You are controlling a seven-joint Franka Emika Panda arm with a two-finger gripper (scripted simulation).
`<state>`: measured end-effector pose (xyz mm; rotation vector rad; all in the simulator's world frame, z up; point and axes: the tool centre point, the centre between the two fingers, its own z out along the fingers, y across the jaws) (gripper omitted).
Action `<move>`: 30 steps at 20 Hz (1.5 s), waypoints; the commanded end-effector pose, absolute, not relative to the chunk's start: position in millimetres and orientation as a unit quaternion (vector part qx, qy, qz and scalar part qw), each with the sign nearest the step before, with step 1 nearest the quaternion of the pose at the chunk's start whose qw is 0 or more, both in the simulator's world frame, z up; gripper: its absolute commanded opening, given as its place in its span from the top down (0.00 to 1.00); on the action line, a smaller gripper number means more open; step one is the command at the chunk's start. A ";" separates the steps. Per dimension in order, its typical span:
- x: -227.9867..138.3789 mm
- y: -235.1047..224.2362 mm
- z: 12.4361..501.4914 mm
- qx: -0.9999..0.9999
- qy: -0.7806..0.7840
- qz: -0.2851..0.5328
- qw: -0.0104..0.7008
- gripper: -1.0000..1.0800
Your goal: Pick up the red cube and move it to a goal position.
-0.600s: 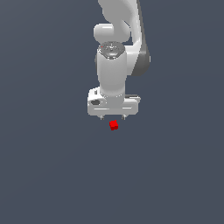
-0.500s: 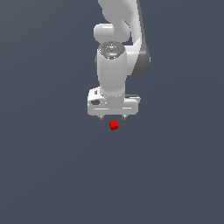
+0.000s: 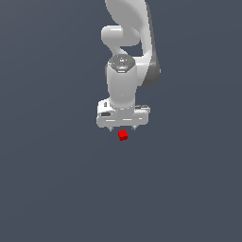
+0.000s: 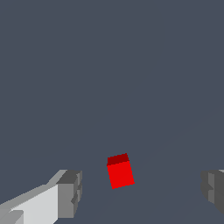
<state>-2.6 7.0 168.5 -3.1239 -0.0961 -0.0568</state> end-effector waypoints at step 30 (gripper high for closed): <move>-60.7 10.3 20.1 -0.989 -0.146 0.000 0.000 1.00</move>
